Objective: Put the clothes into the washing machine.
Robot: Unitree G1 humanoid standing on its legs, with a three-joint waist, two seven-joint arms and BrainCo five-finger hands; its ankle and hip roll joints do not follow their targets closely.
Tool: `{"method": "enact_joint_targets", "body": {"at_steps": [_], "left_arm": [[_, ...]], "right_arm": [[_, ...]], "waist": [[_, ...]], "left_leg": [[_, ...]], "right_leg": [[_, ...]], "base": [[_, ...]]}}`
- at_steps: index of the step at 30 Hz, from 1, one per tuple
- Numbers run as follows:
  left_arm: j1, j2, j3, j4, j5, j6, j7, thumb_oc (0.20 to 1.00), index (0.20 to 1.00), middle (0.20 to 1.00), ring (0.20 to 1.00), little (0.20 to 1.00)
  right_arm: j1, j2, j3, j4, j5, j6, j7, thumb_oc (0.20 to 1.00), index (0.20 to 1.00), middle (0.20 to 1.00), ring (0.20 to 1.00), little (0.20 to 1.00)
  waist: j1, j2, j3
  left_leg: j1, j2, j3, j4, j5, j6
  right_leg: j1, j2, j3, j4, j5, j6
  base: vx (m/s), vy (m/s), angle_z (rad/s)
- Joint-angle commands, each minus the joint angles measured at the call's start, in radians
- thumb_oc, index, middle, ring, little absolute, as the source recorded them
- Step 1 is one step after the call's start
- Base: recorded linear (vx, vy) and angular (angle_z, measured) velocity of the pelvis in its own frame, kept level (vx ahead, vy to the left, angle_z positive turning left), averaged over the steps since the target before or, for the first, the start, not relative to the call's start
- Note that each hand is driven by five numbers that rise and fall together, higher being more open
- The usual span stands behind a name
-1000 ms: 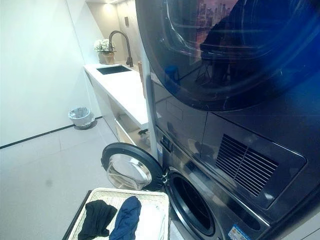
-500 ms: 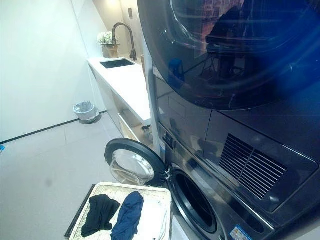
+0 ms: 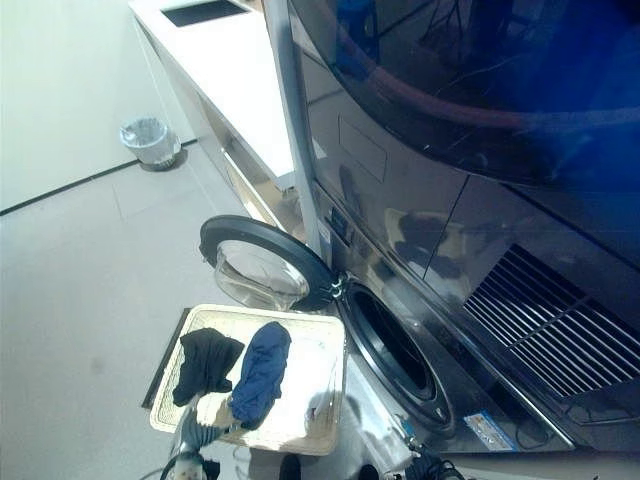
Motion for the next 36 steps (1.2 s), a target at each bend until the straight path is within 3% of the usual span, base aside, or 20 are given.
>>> {"method": "enact_joint_targets", "body": {"at_steps": [1,10,12,15,20,24,28,36], "left_arm": [[-0.067,0.008,-0.012,0.026,0.046,-0.014,0.052,1.0,1.0,1.0,1.0,1.0],[-0.241,0.072,0.033,0.053,-0.032,0.061,0.256,1.0,1.0,1.0,1.0,1.0],[-0.241,0.072,0.033,0.053,-0.032,0.061,0.256,1.0,1.0,1.0,1.0,1.0],[-0.329,0.145,0.065,0.08,0.014,0.136,0.318,1.0,1.0,1.0,1.0,1.0],[-0.42,0.222,0.006,0.111,0.132,0.316,0.323,1.0,1.0,1.0,1.0,1.0],[-0.484,0.293,-0.056,0.114,0.176,0.409,0.307,1.0,1.0,1.0,1.0,1.0],[-0.519,0.352,-0.082,0.099,0.204,0.452,0.279,1.0,1.0,1.0,1.0,1.0],[-0.555,0.4,-0.089,0.083,0.194,0.461,0.25,1.0,1.0,1.0,1.0,1.0]], "right_arm": [[-0.039,-0.007,0.051,-0.035,0.019,-0.036,-0.021,1.0,1.0,1.0,1.0,1.0],[-0.167,-0.015,0.096,-0.045,0.073,-0.03,-0.029,1.0,1.0,1.0,1.0,1.0],[-0.167,-0.015,0.096,-0.045,0.073,-0.03,-0.029,1.0,1.0,1.0,1.0,1.0],[-0.207,-0.018,0.121,-0.065,0.096,-0.036,-0.03,1.0,1.0,1.0,1.0,1.0],[-0.243,-0.042,0.148,-0.096,0.121,-0.037,-0.03,1.0,1.0,1.0,1.0,1.0],[-0.258,-0.071,0.171,-0.134,0.131,-0.044,-0.037,1.0,1.0,1.0,1.0,1.0],[-0.252,-0.098,0.174,-0.199,0.144,-0.036,-0.046,1.0,1.0,1.0,1.0,1.0],[-0.258,-0.115,0.175,-0.279,0.171,-0.042,-0.059,1.0,1.0,1.0,1.0,1.0]], "waist": [[-0.009,-0.039,0.012],[-0.033,-0.051,0.115],[-0.033,-0.051,0.115],[-0.033,-0.071,0.164],[-0.042,-0.078,0.207],[-0.056,-0.07,0.207],[-0.069,-0.069,0.207],[-0.081,-0.088,0.207]], "left_leg": [[-0.019,-0.088,-0.029,0.023,-0.034,0.073],[-0.124,-0.093,-0.009,0.045,-0.016,0.072],[-0.124,-0.093,-0.009,0.045,-0.016,0.072],[-0.199,-0.095,0.002,0.097,-0.018,0.066],[-0.287,-0.1,0.004,0.15,-0.006,0.06],[-0.374,-0.103,0.01,0.171,0.009,0.055],[-0.46,-0.107,0.01,0.21,0.014,0.05],[-0.624,-0.116,-0.002,0.3,0.003,0.05]], "right_leg": [[-0.087,-0.002,0.008,0.059,0.059,0.033],[-0.203,-0.001,0.05,0.077,0.088,0.037],[-0.203,-0.001,0.05,0.077,0.088,0.037],[-0.269,-0.01,0.049,0.1,0.1,0.036],[-0.351,-0.015,0.046,0.132,0.115,0.033],[-0.436,-0.011,0.047,0.141,0.128,0.028],[-0.517,-0.01,0.046,0.158,0.137,0.026],[-0.661,-0.011,0.045,0.191,0.156,0.031]], "base": [[0.0,0.046,-0.17],[-0.04,0.074,-0.14],[-0.03,0.03,-0.04],[-0.08,0.047,-0.03],[-0.05,0.079,-0.04],[-0.03,0.106,-0.04],[-0.01,0.096,-0.01],[-0.01,0.061,0.0]]}}
